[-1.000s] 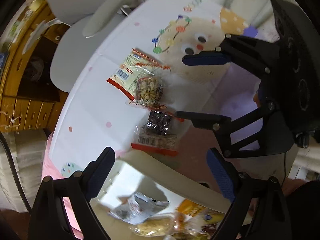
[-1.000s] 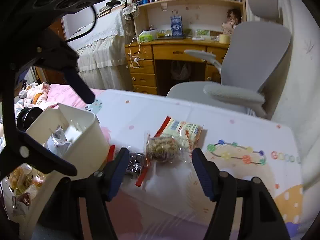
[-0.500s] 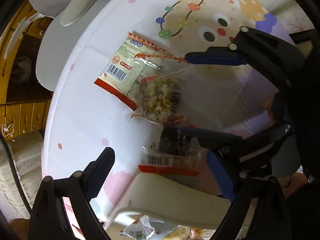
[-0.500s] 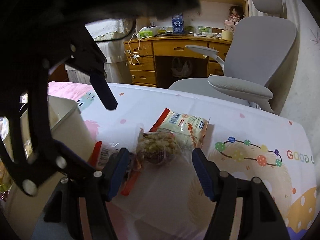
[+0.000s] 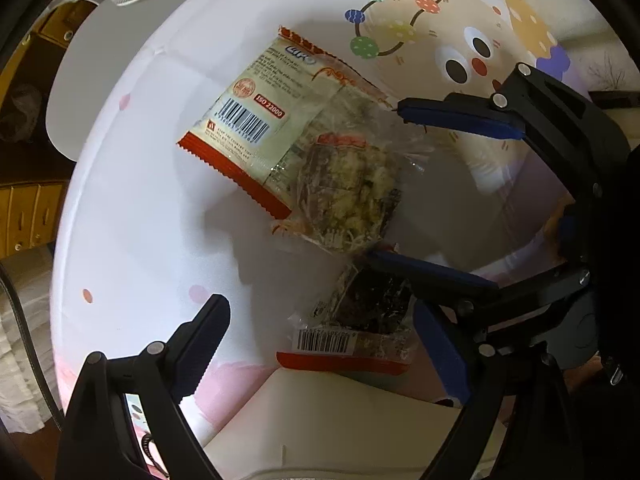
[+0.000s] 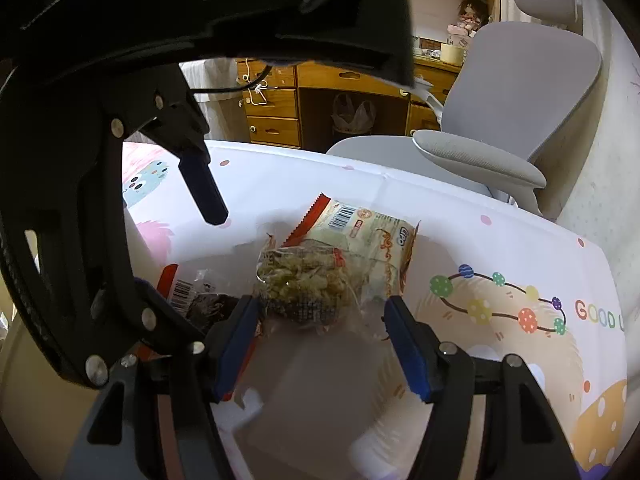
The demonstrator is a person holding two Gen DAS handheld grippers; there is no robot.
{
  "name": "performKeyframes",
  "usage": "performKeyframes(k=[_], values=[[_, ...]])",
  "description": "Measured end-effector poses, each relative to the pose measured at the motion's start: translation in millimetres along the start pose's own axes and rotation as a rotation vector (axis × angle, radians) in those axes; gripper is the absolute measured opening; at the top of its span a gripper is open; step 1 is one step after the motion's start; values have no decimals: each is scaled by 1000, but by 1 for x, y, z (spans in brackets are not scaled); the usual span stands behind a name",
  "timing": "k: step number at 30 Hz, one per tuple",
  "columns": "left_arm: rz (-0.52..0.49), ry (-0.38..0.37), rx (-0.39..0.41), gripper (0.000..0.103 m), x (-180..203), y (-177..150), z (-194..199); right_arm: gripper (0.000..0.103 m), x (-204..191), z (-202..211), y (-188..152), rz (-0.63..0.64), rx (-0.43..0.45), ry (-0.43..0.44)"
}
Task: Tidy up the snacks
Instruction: 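Grasp the dark chocolate packet with the left tool while the right tool grasps the nut-cluster packet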
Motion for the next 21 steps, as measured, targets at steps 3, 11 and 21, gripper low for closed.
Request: performKeyframes(k=[3, 11, 21], values=[[29, -36, -9, 92, -10, -4, -2, 63, -3, -1, 2, 19, 6, -3], [33, -58, -30, 92, -19, -13, -6, 47, -7, -2, 3, 14, -22, 29], [20, -16, -45, 92, -11, -11, -28, 46, 7, 1, -2, -78, -63, 59]])
Point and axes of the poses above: each gripper's, at about its wrist camera, not at the fingertips, and z roughly against the way its jaws point, x to its right, y to its top, the point moved 2 cm from there along -z, roughly the way its jaws point, and after that the axes turned 1 degree about -y, right-handed, at the moved point
